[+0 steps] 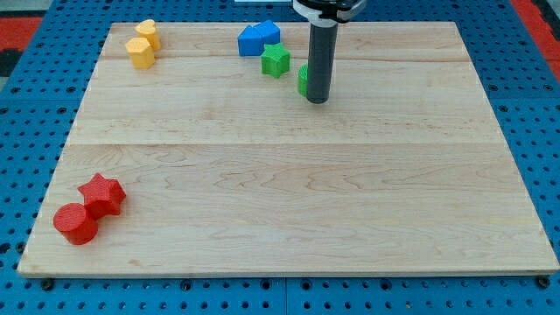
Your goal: Move the green circle to the green star
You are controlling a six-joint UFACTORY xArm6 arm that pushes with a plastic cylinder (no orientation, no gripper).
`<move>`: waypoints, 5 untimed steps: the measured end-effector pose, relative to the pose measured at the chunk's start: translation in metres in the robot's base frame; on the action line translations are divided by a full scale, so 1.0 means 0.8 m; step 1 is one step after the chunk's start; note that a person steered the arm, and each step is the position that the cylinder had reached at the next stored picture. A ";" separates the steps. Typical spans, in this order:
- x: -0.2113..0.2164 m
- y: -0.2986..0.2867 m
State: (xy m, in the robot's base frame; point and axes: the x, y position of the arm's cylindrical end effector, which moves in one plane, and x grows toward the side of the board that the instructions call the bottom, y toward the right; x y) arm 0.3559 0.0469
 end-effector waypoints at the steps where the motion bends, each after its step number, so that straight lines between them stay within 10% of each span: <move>1: -0.016 -0.008; 5: -0.052 0.000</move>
